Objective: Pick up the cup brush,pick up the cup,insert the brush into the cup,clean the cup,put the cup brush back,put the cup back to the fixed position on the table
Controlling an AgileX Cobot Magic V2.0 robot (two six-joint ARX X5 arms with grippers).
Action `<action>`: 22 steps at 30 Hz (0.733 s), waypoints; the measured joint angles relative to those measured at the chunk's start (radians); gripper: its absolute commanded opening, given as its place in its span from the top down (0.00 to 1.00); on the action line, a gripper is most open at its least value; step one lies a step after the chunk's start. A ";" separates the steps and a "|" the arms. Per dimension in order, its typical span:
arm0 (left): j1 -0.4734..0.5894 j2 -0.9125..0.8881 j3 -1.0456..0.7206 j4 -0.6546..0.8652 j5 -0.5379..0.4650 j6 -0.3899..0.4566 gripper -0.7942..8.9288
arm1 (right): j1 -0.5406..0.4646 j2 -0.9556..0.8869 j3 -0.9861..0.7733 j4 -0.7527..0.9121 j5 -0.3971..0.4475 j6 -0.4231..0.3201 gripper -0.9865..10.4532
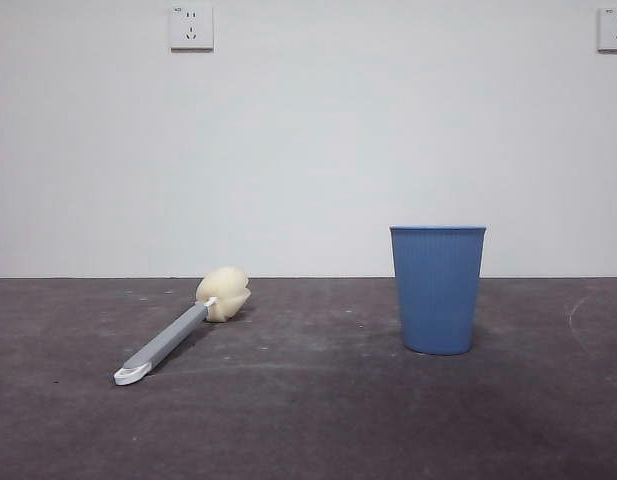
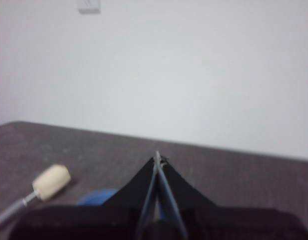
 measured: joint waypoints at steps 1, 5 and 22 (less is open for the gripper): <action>0.000 0.000 0.000 0.000 0.000 0.000 0.92 | -0.009 -0.029 -0.045 0.008 0.000 0.012 0.91; 0.000 0.000 0.000 0.000 0.000 0.000 0.92 | -0.037 -0.128 -0.180 0.029 0.000 0.063 0.91; 0.000 0.000 0.000 0.000 0.000 0.000 0.92 | -0.085 -0.160 -0.281 -0.137 0.078 0.105 0.91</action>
